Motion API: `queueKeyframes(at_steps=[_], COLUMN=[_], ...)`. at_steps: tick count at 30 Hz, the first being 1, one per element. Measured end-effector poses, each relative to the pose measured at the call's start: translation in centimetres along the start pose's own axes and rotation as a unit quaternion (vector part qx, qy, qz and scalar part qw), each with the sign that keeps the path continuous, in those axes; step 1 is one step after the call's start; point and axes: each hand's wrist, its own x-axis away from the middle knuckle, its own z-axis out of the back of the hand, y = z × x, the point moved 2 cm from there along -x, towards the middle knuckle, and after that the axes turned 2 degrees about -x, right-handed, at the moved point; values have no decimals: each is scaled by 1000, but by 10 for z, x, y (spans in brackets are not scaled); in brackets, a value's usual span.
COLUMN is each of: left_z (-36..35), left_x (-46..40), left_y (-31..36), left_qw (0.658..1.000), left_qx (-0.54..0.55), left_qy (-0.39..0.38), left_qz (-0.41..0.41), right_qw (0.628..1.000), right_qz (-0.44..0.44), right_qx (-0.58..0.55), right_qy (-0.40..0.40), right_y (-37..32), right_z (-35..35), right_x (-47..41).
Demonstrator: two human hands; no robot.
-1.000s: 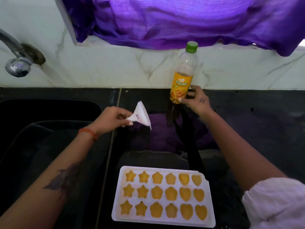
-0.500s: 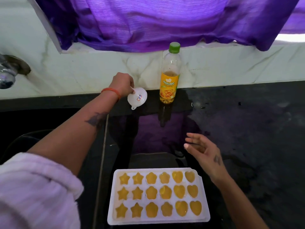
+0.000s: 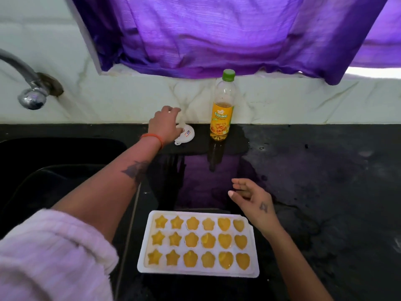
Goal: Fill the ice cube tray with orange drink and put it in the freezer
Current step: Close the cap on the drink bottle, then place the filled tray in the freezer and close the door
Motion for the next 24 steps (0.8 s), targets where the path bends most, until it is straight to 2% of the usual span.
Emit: queueKeyframes(at_steps=[3, 6, 12, 15, 20, 24], left_z=[0, -12, -33, -32, -33, -35], left_x=[66, 153, 318, 388, 493, 568], left_y=[-6, -14, -40, -47, -44, -36], left_qw=[999, 996, 966, 941, 896, 845], left_qx=[31, 64, 88, 81, 81, 101], left_qy=[42, 55, 90, 124, 176, 197], left_qz=[2, 38, 224, 303, 399, 488], right_qw=[994, 963, 869, 832, 813, 793], right_qz=[58, 136, 172, 202, 219, 184], right_qx=[89, 215, 406, 463, 491, 540], right_qy=[-36, -84, -226, -229, -223, -215], right_y=[-7, -10, 13, 17, 16, 9], right_z=[-4, -12, -30, -31, -31, -46], right_x=[4, 18, 56, 63, 62, 65])
